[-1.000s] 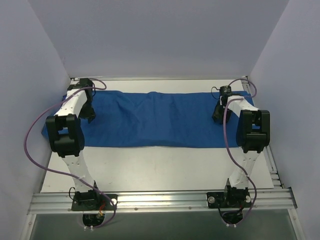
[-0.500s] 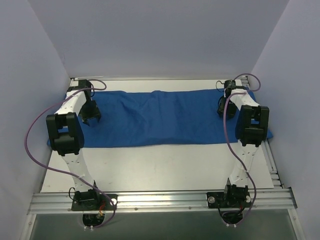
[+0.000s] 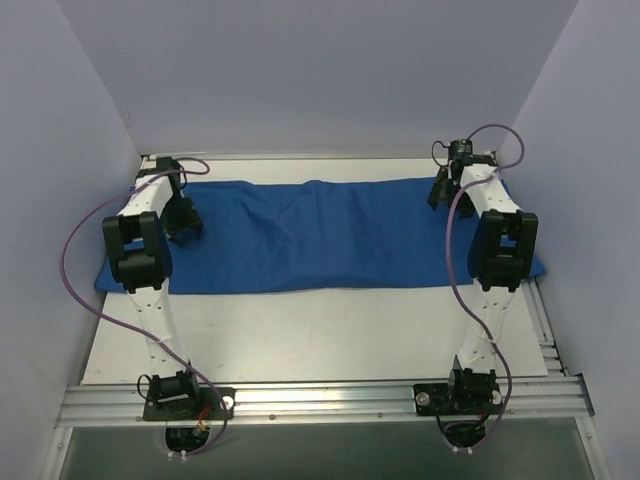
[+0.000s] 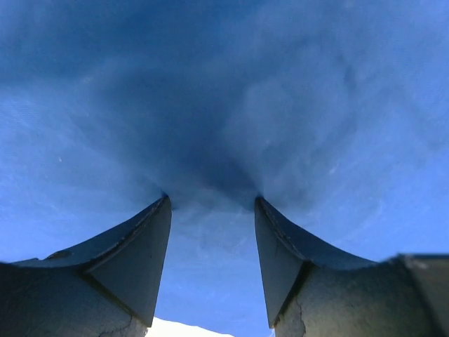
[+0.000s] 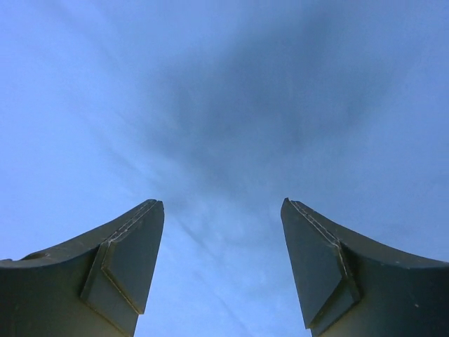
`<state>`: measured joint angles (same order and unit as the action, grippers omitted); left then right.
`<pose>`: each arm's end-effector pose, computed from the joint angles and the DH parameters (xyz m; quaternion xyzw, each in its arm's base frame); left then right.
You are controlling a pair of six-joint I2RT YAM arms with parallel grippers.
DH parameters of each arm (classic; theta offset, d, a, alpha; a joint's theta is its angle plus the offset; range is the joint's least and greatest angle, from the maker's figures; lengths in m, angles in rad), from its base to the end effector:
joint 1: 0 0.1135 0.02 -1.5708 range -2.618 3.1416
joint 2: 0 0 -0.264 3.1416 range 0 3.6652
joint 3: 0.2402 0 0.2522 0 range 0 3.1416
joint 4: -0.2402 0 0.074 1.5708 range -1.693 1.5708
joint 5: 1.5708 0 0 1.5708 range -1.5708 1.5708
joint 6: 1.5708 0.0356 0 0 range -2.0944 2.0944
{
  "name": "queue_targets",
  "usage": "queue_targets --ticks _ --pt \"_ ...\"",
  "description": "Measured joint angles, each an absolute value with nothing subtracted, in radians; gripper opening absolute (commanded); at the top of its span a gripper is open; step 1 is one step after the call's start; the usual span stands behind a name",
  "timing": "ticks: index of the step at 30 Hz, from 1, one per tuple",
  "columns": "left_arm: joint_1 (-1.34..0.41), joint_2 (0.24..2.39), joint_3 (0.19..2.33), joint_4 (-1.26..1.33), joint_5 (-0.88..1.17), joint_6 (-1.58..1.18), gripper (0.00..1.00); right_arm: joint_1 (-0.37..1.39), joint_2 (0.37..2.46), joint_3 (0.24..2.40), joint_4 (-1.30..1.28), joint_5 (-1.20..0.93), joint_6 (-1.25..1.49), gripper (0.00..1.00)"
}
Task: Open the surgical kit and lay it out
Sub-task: Open the surgical kit at the center of the board.
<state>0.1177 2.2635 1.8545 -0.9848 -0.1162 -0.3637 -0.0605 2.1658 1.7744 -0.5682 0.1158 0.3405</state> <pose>0.4528 0.0577 0.1666 -0.2420 0.9645 0.0466 0.0947 0.4789 -0.0331 0.2046 0.2067 0.9295 -0.0127 0.3051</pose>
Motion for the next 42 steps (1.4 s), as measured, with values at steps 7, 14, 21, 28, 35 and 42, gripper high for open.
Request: queue_targets --ticks 7,14,21,28,35,42 --pt "0.134 2.288 1.893 -0.995 -0.064 -0.361 0.59 -0.077 2.241 2.054 -0.576 0.130 0.348 0.76" --pt "0.120 2.269 1.877 -0.956 0.003 -0.363 0.60 -0.082 2.358 2.217 -0.567 0.199 0.370 0.76" --pt "0.089 2.273 1.899 -0.939 0.057 -0.363 0.60 -0.099 2.390 2.214 -0.513 0.248 0.345 0.75" --pt "0.089 2.253 1.866 -0.889 0.104 -0.390 0.60 -0.122 2.443 2.252 -0.420 0.267 0.312 0.73" --pt "0.089 2.200 1.794 -0.867 0.165 -0.416 0.60 -0.113 2.546 2.279 -0.337 0.253 0.280 0.69" --pt "0.087 2.182 1.773 -0.841 0.204 -0.426 0.60 -0.075 2.597 2.289 -0.261 0.254 0.252 0.66"
